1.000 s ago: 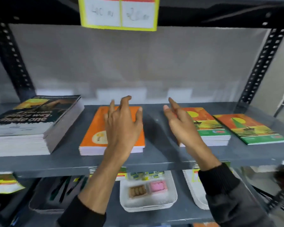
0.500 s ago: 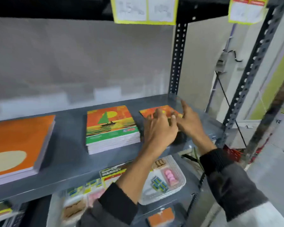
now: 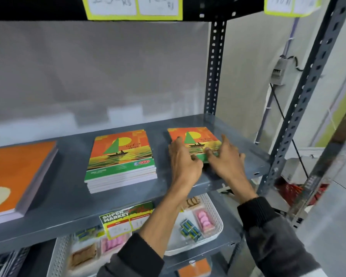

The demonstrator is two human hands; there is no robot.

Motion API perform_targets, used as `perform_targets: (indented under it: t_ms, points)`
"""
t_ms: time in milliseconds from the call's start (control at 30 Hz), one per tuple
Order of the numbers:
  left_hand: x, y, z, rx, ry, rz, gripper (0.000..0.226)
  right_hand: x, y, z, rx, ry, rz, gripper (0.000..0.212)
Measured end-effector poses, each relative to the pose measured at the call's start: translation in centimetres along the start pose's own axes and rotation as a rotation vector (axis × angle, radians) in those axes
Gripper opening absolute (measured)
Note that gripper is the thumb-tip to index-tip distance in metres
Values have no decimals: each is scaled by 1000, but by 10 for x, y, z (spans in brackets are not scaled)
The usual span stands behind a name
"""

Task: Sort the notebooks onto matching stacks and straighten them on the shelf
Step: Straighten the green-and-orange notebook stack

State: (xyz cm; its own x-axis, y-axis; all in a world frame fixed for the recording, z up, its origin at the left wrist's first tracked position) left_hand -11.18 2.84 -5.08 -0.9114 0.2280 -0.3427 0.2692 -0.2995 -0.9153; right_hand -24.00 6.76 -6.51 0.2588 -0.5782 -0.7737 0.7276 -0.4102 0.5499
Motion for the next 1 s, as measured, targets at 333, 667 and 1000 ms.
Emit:
perform_targets:
  t_ms: [333, 667, 1000]
  points:
    - [-67, -28, 0, 274, -123, -422, 66, -22, 44, -10, -18, -168, 777, 63]
    - [-203, 24, -3, 313, -306, -244, 64, 21, 156, -43, -234, -49, 732, 60]
    - [-218, 66, -12, 158, -211, 56, 58, 44, 161, -65, -279, 2, 284, 56]
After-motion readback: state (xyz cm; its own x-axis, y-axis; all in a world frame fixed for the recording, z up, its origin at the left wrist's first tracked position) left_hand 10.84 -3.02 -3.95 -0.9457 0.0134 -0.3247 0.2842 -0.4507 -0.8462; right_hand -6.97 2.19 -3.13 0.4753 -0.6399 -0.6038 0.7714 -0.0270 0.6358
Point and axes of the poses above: each hand's wrist, its own z-axis towards the middle knuckle, its own x-axis out of the palm, y = z × x, the point moved 3 cm from there along z, towards the middle knuckle, and after that the axes turned 4 degrees about -z, right-handed, at the moved point
